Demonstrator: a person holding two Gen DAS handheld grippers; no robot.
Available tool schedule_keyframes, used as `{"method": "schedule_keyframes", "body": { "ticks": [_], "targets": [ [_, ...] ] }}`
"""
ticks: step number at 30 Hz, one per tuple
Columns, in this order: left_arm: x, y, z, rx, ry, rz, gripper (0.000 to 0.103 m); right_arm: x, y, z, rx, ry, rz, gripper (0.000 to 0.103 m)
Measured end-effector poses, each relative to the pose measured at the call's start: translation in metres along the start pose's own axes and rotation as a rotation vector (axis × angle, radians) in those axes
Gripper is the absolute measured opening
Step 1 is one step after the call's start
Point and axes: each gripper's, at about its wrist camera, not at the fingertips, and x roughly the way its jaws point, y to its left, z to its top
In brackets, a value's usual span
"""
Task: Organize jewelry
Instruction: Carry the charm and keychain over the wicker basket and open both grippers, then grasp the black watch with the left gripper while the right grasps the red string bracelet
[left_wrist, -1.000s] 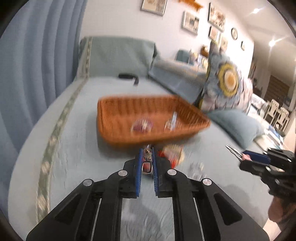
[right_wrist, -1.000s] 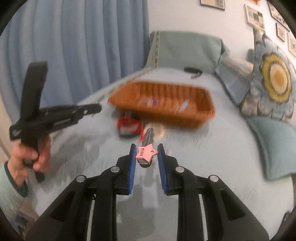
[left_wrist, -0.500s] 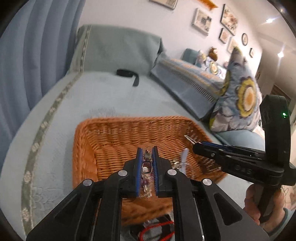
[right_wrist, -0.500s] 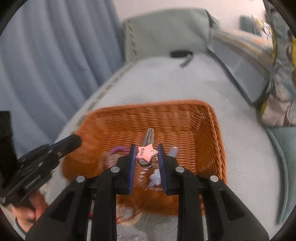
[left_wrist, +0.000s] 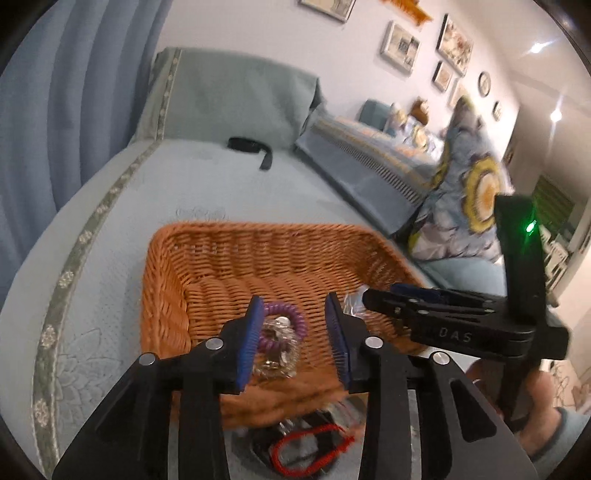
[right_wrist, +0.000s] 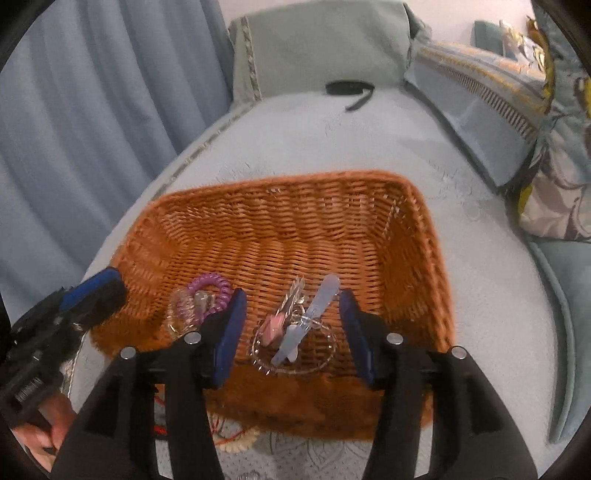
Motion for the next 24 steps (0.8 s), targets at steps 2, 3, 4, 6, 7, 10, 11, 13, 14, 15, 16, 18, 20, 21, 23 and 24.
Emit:
{"method": "schedule_keyframes", "body": {
  "ticks": [2,3,4,6,7,10,11,13,14,15,16,18,20,21,23,24],
  "targets": [
    [-0.023,-0.003,-0.002,-0.003,-0.048,-0.011,0.041,-0.021,0.003,-0.008,-0.021,-0.036,0.015,0.049],
    [-0.035,-0.005,-0.005,-0.004,-0.069,-0.012,0.041,-0.029,0.005,-0.012,-0.031,-0.051,0.020,0.049],
    [-0.044,-0.006,-0.007,-0.005,-0.084,-0.012,0.041,-0.042,0.008,-0.021,-0.045,-0.072,0.024,0.049],
    [-0.068,-0.009,-0.016,-0.008,-0.117,-0.013,0.042,-0.060,0.010,-0.034,-0.061,-0.104,0.031,0.049],
    [-0.077,-0.010,-0.022,-0.016,-0.130,-0.010,0.043,-0.069,0.011,-0.044,-0.066,-0.120,0.032,0.049],
    [-0.095,-0.011,-0.045,-0.034,-0.142,0.010,0.044,-0.084,0.012,-0.072,-0.076,-0.143,0.040,0.049],
    [-0.098,-0.010,-0.052,-0.040,-0.139,0.017,0.044,-0.085,0.013,-0.079,-0.079,-0.144,0.036,0.049],
    [-0.099,-0.008,-0.072,-0.060,-0.118,0.031,0.044,-0.086,0.015,-0.099,-0.080,-0.137,0.044,0.049],
    [-0.098,-0.007,-0.079,-0.068,-0.106,0.033,0.044,-0.085,0.015,-0.106,-0.075,-0.129,0.050,0.049],
    [-0.095,-0.006,-0.087,-0.079,-0.091,0.035,0.044,-0.083,0.015,-0.115,-0.070,-0.117,0.055,0.049],
    [-0.092,-0.005,-0.094,-0.090,-0.078,0.035,0.044,-0.082,0.016,-0.123,-0.070,-0.105,0.058,0.049],
    [-0.086,-0.002,-0.105,-0.107,-0.055,0.031,0.044,-0.076,0.019,-0.133,-0.082,-0.090,0.050,0.049],
    [-0.080,0.000,-0.113,-0.121,-0.037,0.033,0.044,-0.070,0.023,-0.143,-0.094,-0.077,0.047,0.049],
    [-0.077,0.002,-0.116,-0.126,-0.032,0.034,0.044,-0.067,0.024,-0.147,-0.097,-0.071,0.047,0.048],
    [-0.070,0.003,-0.120,-0.128,-0.020,0.036,0.044,-0.065,0.028,-0.146,-0.112,-0.073,0.035,0.048],
    [-0.068,0.003,-0.121,-0.126,-0.015,0.038,0.044,-0.065,0.030,-0.145,-0.118,-0.081,0.038,0.048]
  ]
}}
